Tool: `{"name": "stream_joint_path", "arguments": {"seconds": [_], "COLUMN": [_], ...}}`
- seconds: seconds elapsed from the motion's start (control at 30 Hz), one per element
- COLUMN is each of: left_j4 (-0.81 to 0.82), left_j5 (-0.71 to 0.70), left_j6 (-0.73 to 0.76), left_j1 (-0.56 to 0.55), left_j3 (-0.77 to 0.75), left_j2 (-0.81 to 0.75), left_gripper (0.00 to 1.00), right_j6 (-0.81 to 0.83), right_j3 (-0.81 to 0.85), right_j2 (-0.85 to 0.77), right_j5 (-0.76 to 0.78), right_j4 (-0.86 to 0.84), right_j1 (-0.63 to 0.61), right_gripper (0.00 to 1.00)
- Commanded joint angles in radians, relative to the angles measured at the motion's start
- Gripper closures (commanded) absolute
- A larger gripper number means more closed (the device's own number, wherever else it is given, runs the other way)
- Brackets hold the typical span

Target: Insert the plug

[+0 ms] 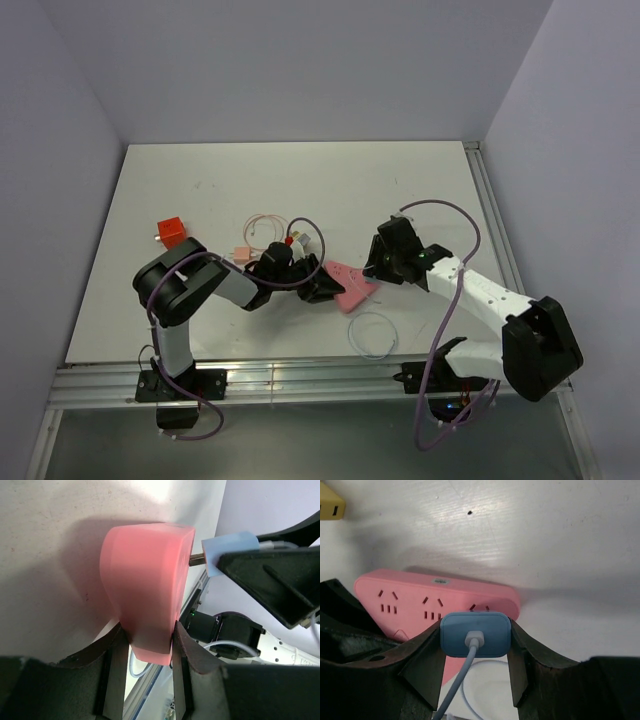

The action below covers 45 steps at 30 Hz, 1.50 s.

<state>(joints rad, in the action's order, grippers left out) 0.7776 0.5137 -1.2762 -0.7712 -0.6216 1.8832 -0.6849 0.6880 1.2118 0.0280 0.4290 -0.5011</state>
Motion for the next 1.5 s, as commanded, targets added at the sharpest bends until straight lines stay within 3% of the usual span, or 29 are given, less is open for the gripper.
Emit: {"name": "stream_joint_path", "arguments": {"seconds": [0.0, 0.17, 0.3, 0.57, 0.93, 1.3, 1.47], "left_j4": [-0.262, -0.244, -0.192, -0.176, -0.129, -0.287, -0.271], "left_j5": [-0.126, -0.100, -0.049, -0.049, -0.049, -0.142, -0.139], "left_j6": [0.090, 0.081, 0.046, -0.001, -0.063, 0.066, 0.057], "left_j1": [-0.028, -0.030, -0.028, -0.023, -0.027, -0.033, -0.033], "left_j3": [0.040, 0.045, 0.049, 0.069, 0.091, 0.040, 0.043], "left_j2": [0.048, 0.066, 0.096, 0.065, 0.073, 0.030, 0.030], "left_gripper": [1.00, 1.00, 1.00, 1.00, 1.00, 1.00, 1.00], "right_j6": [0.024, -0.031, -0.154, -0.321, -0.433, -0.331, -0.485], "right_j3": [-0.007, -0.044, -0.086, -0.211, -0.308, -0.214, -0.242], "right_j2": [0.074, 0.095, 0.048, -0.060, -0.014, 0.043, 0.122], "right_j5": [0.065, 0.108, 0.210, 0.398, 0.432, 0.296, 0.384], "right_j4": [0.034, -0.004, -0.032, -0.093, -0.164, -0.025, -0.064], "right_j1": [-0.039, -0.080, -0.223, -0.366, -0.510, -0.539, -0.626], "right_gripper": [1.00, 1.00, 1.00, 1.00, 1.00, 1.00, 1.00]}}
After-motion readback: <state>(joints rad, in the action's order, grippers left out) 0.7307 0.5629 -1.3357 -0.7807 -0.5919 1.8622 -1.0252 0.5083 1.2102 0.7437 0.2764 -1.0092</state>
